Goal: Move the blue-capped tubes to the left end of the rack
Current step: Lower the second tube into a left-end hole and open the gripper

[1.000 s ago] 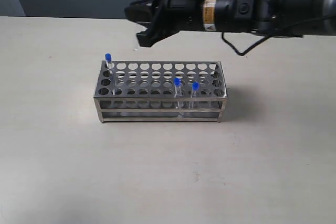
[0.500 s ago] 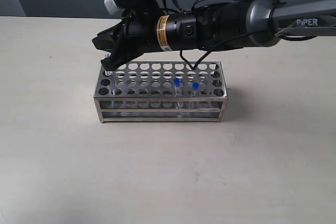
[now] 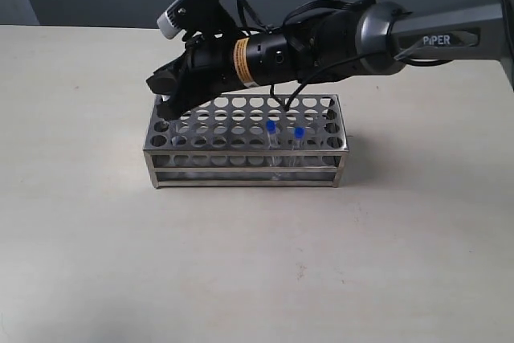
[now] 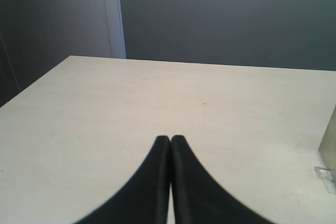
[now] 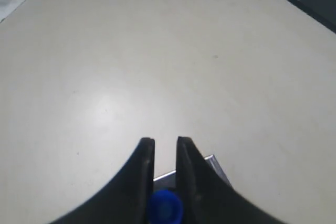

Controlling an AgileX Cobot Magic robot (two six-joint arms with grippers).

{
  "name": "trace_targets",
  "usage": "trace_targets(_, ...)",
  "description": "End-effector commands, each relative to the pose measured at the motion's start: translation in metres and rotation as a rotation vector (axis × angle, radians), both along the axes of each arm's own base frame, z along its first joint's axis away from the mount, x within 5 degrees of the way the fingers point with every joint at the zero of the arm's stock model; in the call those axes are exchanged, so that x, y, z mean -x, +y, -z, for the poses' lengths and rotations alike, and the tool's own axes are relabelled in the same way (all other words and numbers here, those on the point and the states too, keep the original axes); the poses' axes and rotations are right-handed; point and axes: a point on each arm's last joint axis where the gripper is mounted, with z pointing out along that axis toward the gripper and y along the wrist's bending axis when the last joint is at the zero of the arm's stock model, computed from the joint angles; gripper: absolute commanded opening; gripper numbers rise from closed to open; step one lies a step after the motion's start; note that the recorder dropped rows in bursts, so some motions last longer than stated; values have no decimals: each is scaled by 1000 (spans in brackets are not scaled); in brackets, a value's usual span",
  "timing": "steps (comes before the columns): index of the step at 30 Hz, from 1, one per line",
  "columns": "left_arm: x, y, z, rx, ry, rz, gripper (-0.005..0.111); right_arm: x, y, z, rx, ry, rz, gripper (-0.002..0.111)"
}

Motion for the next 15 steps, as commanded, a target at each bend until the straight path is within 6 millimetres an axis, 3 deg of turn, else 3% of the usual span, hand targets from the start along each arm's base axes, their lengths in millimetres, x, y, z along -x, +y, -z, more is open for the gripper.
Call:
trace_targets(1, 0, 0, 1, 6, -1, 7, 0, 3, 4, -1, 41, -5, -36, -1)
trace_targets(15, 0, 0, 1, 6, -1, 7, 0, 11, 14, -5, 12, -5, -72, -1)
